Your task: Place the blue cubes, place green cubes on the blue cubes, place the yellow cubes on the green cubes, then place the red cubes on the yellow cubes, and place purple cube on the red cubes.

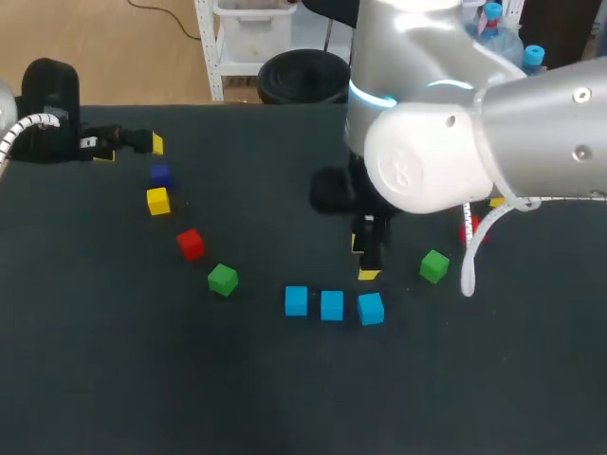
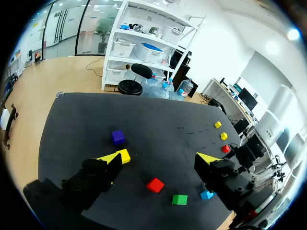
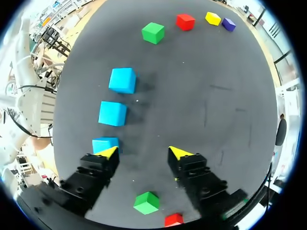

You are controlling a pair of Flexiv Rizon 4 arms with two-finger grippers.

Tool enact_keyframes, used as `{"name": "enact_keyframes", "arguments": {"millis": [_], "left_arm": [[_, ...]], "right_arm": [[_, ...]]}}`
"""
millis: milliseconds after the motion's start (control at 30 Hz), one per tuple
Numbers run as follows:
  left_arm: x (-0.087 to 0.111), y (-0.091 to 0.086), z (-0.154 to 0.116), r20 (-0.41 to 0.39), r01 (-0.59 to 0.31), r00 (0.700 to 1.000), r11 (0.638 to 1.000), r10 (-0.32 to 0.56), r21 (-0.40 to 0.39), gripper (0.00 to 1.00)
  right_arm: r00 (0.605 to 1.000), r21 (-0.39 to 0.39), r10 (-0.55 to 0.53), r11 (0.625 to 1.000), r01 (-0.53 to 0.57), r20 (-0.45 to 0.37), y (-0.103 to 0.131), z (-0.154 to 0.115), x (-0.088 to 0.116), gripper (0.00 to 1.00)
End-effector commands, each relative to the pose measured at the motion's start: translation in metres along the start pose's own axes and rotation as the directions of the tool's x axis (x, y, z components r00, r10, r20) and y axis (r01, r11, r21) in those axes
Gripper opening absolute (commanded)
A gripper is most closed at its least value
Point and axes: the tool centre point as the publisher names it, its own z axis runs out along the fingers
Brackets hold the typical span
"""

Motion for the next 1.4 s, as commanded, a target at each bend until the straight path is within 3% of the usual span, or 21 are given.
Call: {"name": "enact_keyframes", "arguments": {"millis": [33,367,567,833,1400], "left_arm": [[0.001,0.002,0.0,0.006,-0.002,1.0,1.0,0.002,0.011,1.0],[0.001,0.002,0.0,0.006,-0.002,1.0,1.0,0.002,0.011,1.0],[0.001,0.002,0.0,0.006,-0.002,1.0,1.0,0.002,0.011,1.0],[0.001,0.002,0.0,0.006,-0.002,1.0,1.0,0.002,0.011,1.0],[0.001,0.002,0.0,0.006,-0.002,1.0,1.0,0.002,0.011,1.0]], "right_arm": [[1.0,-0.011,-0.001,1.0,0.001,0.004,0.0,-0.004,-0.001,1.0],[1.0,-0.027,-0.002,1.0,0.002,0.002,0.041,-0.013,0.006,1.0],[1.0,0.003,-0.016,1.0,0.016,-0.026,0.062,0.001,0.006,1.0],[0.998,0.048,-0.05,0.997,0.053,-0.048,0.062,0.03,0.003,1.0],[0.992,0.061,-0.048,0.997,0.055,-0.117,0.05,0.035,0.009,1.0]]}}
